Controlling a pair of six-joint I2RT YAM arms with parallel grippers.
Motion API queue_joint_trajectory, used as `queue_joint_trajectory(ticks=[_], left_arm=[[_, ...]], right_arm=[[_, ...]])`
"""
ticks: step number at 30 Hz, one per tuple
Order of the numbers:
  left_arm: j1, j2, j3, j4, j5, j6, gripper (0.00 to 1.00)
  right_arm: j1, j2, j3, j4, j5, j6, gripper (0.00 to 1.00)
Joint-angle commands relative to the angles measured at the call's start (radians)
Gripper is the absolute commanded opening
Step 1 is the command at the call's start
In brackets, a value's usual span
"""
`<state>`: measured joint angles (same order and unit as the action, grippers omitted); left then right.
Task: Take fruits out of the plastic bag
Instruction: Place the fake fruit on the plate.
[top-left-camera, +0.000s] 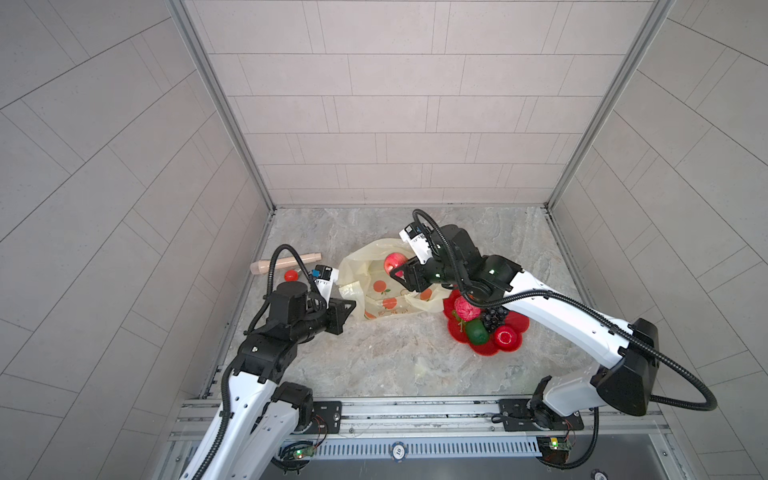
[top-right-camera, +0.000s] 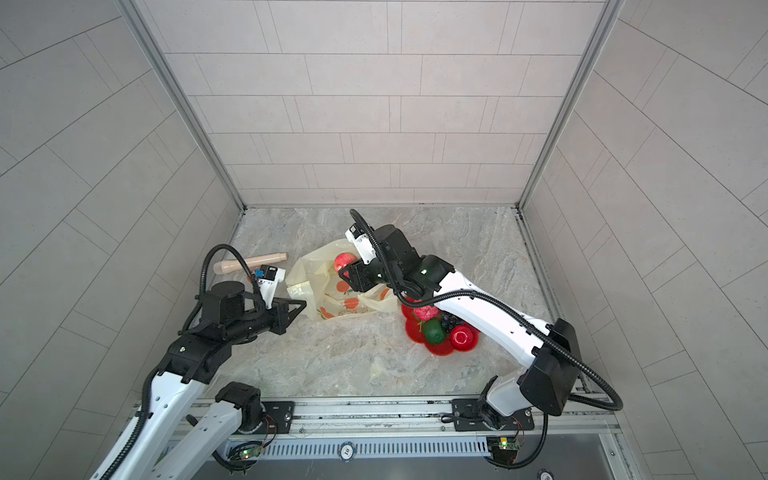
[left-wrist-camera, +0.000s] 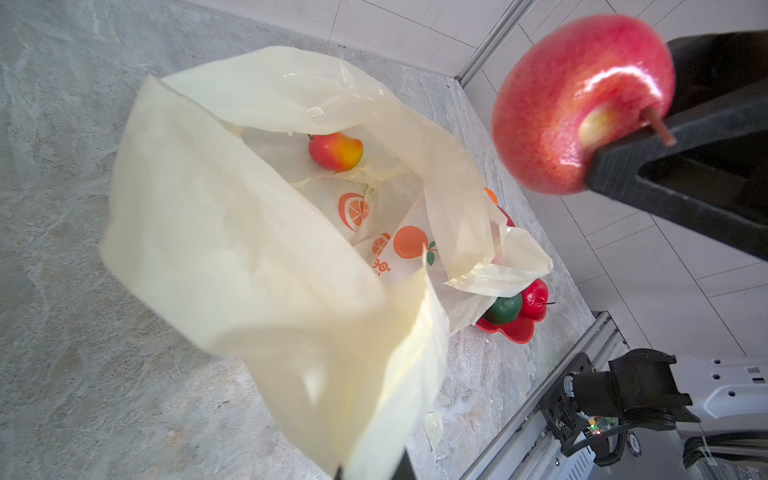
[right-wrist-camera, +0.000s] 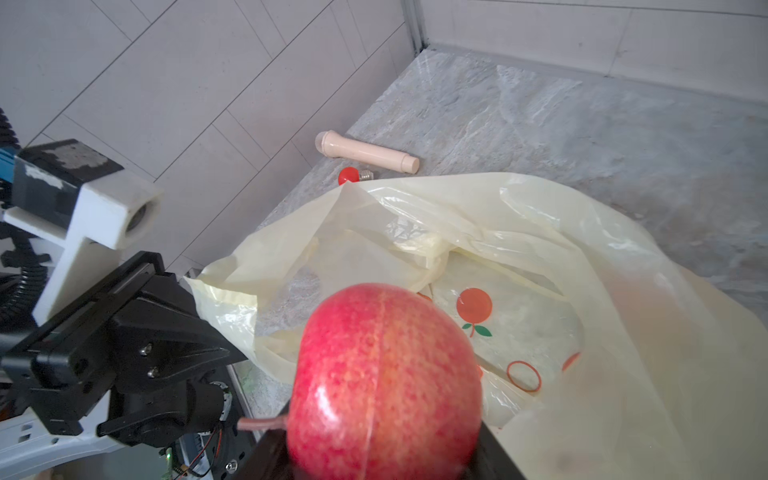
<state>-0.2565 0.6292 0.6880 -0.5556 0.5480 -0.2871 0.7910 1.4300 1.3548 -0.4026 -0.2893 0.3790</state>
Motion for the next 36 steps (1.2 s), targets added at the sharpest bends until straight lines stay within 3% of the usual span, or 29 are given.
queue_joint_trajectory(ticks=[1,6,21,36], left_arm=[[-0.006,-0.003,0.013,-0.004,-0.002,0.020,0.04],[-0.006,-0.005,0.011,-0.004,-0.002,0.019,0.04],[-0.012,0.018,0.013,-0.009,-0.009,0.019,0.04],[-0.016,0.036,0.013,-0.012,-0.014,0.019,0.04]], right_arm=[[-0.012,-0.075,-0.042,-0.085,0.137,-0.044,0.42],[-0.074,-0.161,-0.128,-0.158,0.285,-0.028,0.42],[-0.378,-0.519,-0.467,-0.251,0.334,0.086,0.40],[-0.438,-0.520,-0.592,-0.264,0.262,0.119,0.41]])
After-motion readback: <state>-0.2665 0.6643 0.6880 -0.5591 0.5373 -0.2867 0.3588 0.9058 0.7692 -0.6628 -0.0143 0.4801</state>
